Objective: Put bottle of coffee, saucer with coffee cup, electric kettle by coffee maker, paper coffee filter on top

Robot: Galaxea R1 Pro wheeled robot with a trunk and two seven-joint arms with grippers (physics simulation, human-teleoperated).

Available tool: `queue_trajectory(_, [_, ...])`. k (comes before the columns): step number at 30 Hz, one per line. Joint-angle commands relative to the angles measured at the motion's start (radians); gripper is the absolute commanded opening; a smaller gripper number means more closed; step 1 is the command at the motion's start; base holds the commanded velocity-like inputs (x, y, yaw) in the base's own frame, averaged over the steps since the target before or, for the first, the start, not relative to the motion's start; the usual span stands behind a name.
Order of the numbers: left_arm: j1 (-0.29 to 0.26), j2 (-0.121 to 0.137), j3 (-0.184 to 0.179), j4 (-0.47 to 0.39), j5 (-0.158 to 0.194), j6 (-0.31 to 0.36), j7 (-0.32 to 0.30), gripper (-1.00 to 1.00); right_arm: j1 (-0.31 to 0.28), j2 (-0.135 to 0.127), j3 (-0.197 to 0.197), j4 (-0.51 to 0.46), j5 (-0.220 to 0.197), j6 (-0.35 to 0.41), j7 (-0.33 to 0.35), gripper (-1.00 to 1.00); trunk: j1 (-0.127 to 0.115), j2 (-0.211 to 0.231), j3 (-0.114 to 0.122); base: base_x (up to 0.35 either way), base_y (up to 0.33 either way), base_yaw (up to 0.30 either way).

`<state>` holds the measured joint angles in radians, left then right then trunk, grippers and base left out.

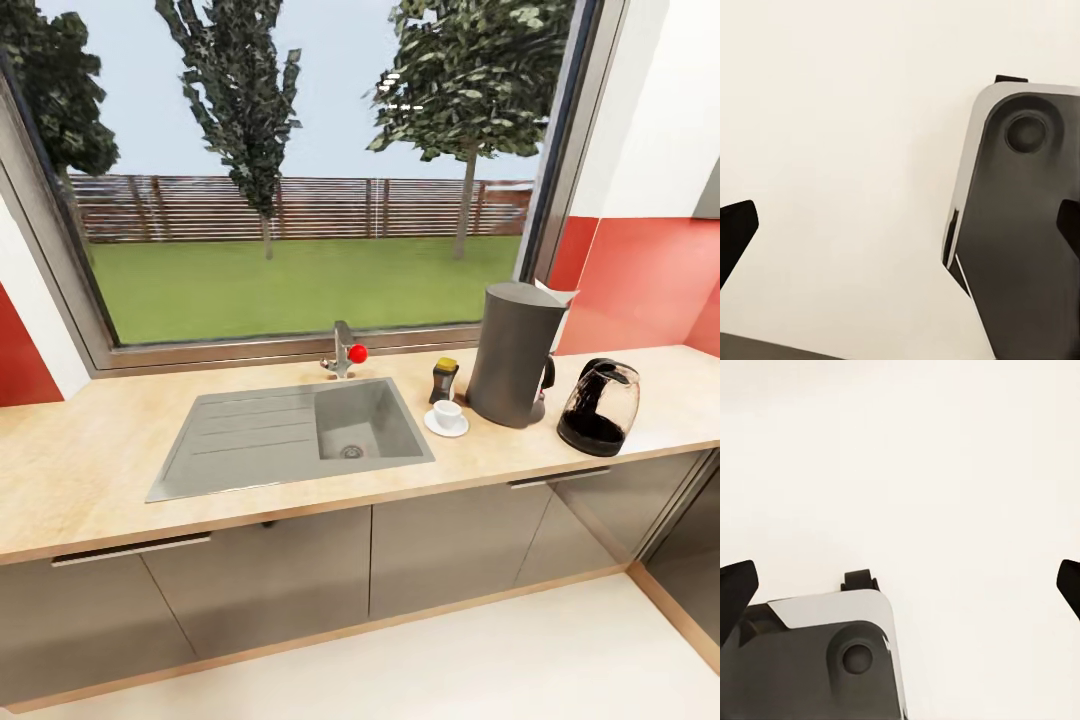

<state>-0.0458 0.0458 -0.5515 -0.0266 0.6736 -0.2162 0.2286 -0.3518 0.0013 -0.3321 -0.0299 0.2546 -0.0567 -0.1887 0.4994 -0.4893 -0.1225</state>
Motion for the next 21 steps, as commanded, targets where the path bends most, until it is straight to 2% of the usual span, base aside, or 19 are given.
queue_trajectory(1, [0.0, -0.001, -0.008, -0.001, 0.005, 0.004, 0.004, 1.0, -0.001, 0.0, -0.008, 0.002, 0.01, -0.003, -0.003, 1.0, 0.0, -0.002, -0.002, 0.0, 0.0, 0.0])
queue_trajectory(6, [-0.002, 0.0, -0.01, -0.001, 0.001, 0.017, 0.002, 1.0, -0.001, -0.001, -0.008, 0.003, 0.012, 0.005, -0.005, 1.0, 0.0, -0.002, -0.002, 0.0, 0.0, 0.0])
queue_trajectory(9, [-0.002, 0.001, -0.009, -0.002, 0.001, 0.06, 0.001, 1.0, -0.001, 0.0, -0.008, 0.003, 0.013, 0.032, -0.006, 1.0, 0.0, -0.002, -0.002, 0.0, 0.0, 0.0])
queue_trajectory(13, [-0.003, 0.002, -0.01, -0.006, 0.006, 0.191, 0.0, 1.0, -0.001, 0.0, -0.008, 0.003, 0.012, 0.143, -0.005, 1.0, 0.0, -0.002, -0.002, 0.0, 0.0, 0.0])
queue_trajectory(15, [-0.003, 0.002, -0.01, -0.009, 0.008, 0.276, 0.0, 1.0, -0.001, 0.0, -0.008, 0.003, 0.011, 0.245, -0.004, 1.0, 0.0, -0.002, -0.002, 0.0, 0.0, 0.0])
queue_trajectory(18, [-0.003, 0.001, -0.01, -0.011, 0.008, 0.322, 0.001, 1.0, -0.001, 0.0, -0.008, 0.001, 0.01, 0.334, -0.004, 1.0, 0.0, -0.002, -0.002, 0.0, 0.0, 0.0])
queue_trajectory(21, [-0.003, 0.001, -0.013, -0.011, 0.004, 0.335, 0.001, 1.0, -0.001, 0.001, -0.008, 0.001, 0.008, 0.362, -0.004, 1.0, 0.0, -0.002, -0.002, 0.0, 0.0, 0.0])
